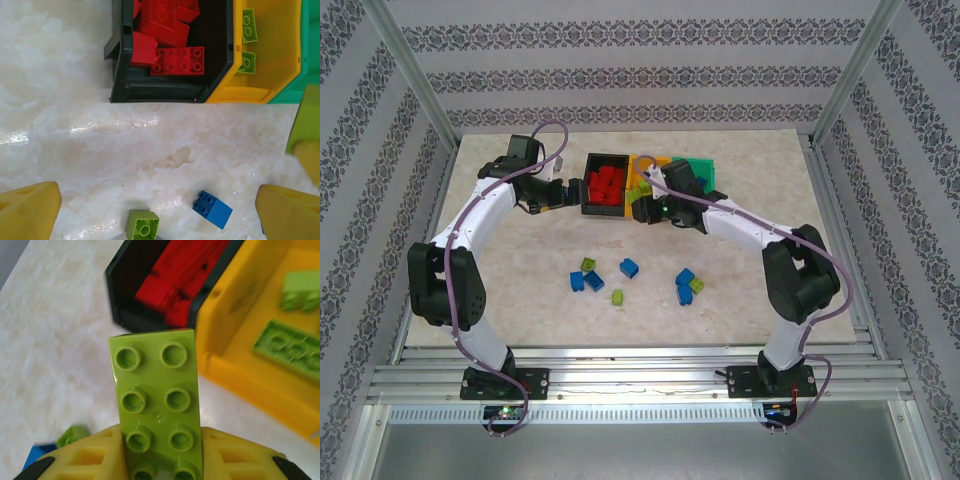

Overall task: Sort the legos into containers by color
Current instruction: Place the lego in the container.

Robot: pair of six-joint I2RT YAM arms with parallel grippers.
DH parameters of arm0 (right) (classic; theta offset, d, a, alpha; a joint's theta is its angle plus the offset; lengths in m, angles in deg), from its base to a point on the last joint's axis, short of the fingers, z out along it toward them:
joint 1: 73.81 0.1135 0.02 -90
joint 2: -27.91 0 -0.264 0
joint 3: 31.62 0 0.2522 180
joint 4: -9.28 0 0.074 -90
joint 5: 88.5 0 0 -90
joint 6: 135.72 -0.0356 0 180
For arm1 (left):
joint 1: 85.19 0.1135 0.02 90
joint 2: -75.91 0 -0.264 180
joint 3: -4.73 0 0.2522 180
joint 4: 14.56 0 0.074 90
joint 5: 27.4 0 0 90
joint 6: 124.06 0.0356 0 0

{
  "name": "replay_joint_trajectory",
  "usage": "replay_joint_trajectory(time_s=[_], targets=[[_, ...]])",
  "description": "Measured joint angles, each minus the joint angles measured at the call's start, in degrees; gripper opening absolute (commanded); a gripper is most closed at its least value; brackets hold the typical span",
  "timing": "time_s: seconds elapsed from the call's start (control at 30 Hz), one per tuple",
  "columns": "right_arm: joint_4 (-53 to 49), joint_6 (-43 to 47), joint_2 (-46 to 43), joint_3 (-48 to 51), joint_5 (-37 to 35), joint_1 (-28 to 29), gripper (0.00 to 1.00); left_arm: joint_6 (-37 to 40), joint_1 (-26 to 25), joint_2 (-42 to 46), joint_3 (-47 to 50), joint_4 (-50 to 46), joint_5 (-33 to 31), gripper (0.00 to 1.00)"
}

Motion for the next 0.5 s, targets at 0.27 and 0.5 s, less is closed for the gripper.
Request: replay_joint_trajectory(time_s=[0.27,0.5], targets=[[0.11,-4.61,10.47,-10.47,-1.22,-4.52,0.34,0.00,0.00,0.00,0.00,0.00,0.20,1.00],[-0.85,-5.44,16.55,-18.10,-0.09,-5.79,0.56,0.00,0.00,0.00,0.00,-0.02,0.20,1.00]])
